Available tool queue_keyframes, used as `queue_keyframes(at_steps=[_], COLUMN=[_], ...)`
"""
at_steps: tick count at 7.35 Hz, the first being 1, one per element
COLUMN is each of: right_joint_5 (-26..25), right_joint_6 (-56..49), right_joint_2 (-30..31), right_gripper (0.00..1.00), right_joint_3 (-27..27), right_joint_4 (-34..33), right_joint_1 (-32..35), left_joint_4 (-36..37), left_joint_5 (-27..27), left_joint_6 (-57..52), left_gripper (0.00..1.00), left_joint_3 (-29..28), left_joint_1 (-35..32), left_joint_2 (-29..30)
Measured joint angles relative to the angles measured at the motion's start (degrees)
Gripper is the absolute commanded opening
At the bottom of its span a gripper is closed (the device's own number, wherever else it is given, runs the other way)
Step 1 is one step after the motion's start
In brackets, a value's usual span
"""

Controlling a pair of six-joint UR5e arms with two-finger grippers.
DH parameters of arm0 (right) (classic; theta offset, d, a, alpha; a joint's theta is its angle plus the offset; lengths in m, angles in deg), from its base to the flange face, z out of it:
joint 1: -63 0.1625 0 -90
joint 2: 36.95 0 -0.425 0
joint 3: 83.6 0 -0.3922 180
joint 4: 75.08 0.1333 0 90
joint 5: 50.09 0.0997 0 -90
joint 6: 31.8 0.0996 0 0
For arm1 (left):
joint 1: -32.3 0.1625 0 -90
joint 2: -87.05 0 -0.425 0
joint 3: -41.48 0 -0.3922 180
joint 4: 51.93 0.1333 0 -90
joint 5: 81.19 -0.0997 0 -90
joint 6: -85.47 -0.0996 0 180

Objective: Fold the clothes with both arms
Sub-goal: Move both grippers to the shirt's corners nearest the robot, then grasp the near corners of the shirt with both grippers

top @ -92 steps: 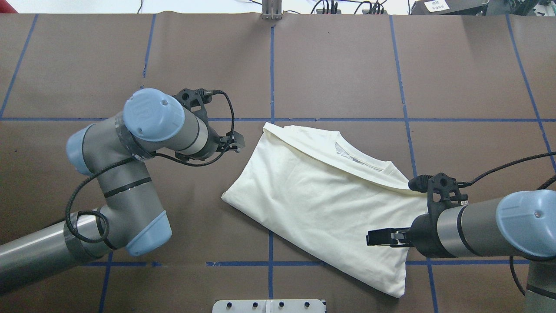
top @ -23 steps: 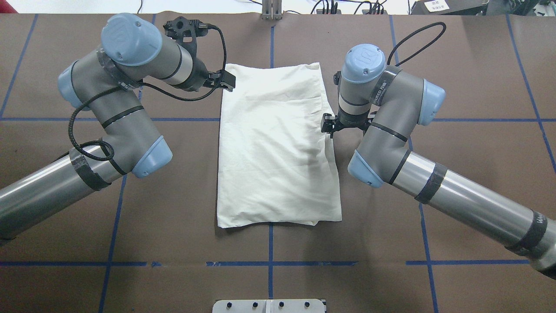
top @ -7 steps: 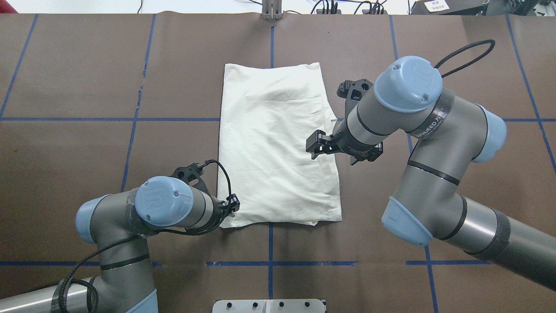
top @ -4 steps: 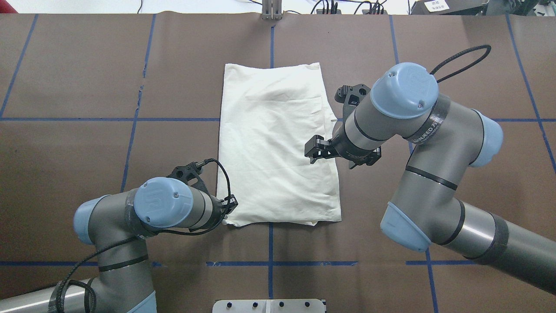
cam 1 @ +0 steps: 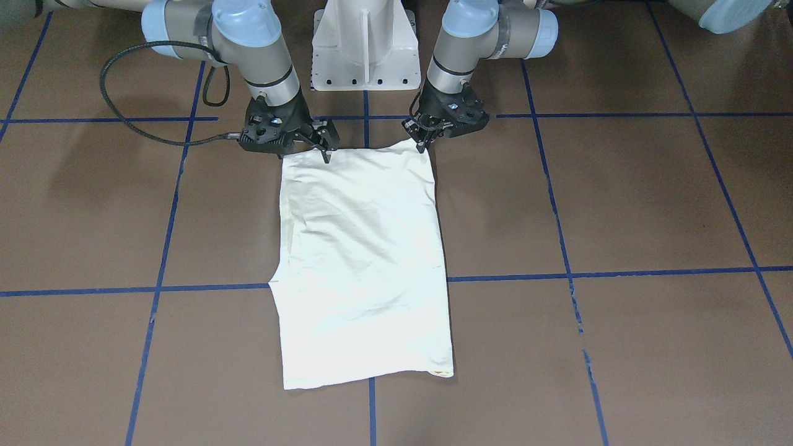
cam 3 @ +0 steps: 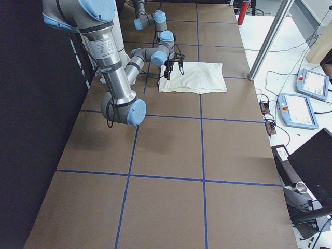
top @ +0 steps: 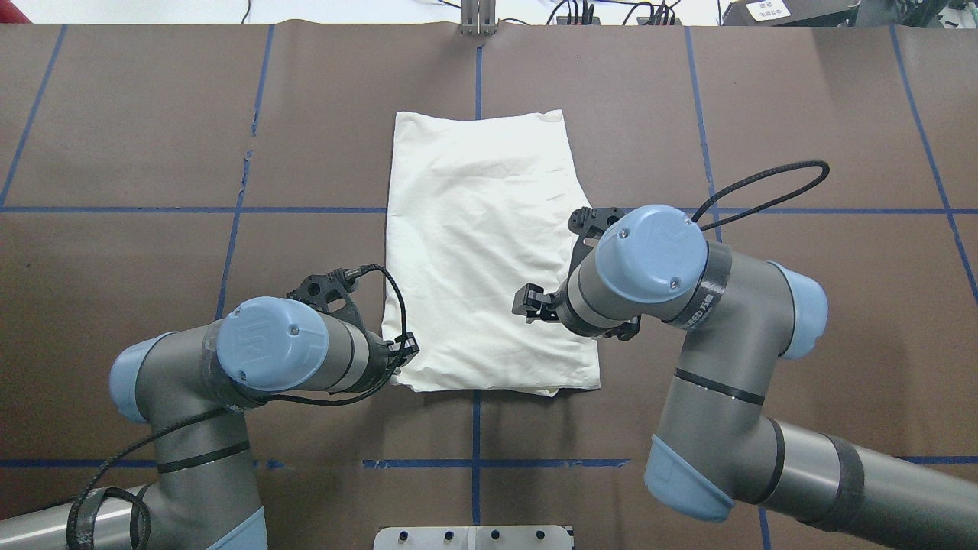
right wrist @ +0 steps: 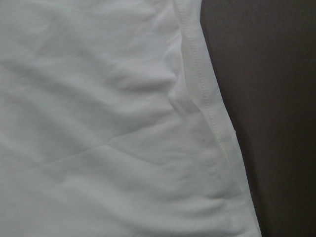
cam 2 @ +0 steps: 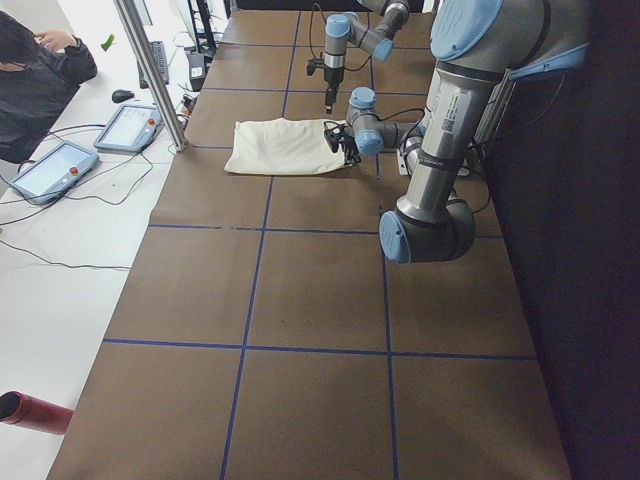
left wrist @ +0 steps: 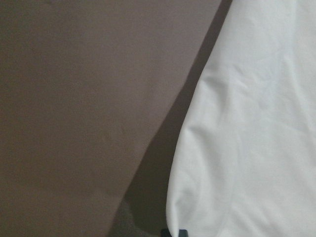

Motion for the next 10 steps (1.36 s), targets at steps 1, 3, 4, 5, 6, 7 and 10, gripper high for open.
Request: queue_keyframes(at_steps=[1, 3, 4, 5, 6, 7, 10], right_joint_5=[-2.2, -3.7, -3.8, -3.8, -3.8, -3.8, -3.9], right_joint_6=[5.8, 15.3, 17.9, 19.4, 20.0, 20.2, 20.3], right_joint_2=[0.2, 0.5, 0.5, 0.5, 0.5, 0.5, 0.7], right_gripper=[1.0, 1.0, 1.0, 1.0, 1.0, 1.0, 0.99], right_joint_3=[0.2, 1.1, 2.2, 3.4, 4.6, 5.2, 5.8], right_joint_4=[-0.1, 0.0, 0.2, 0.3, 0.3, 0.3, -0.2], right_joint_1=[-2.1, -4.0, -4.3, -4.4, -4.6, -4.7, -5.5], left_joint_4=[0.6, 0.9, 0.9, 0.9, 0.8, 0.8, 0.8], left_joint_5=[0.0, 0.0, 0.1, 0.1, 0.1, 0.1, 0.0], left_joint_6=[-1.2, -2.3, -2.4, -2.5, -2.5, -2.5, -2.5], left_gripper=[0.0, 0.0, 0.0, 0.0, 0.0, 0.0, 0.0], left_joint_3=[0.7, 1.1, 1.1, 1.1, 1.1, 1.1, 1.1], left_joint_1=[-0.5, -0.8, -0.8, -0.8, -0.8, -0.8, -0.9], left_joint_2=[0.1, 0.3, 0.5, 0.6, 0.6, 0.7, 0.7])
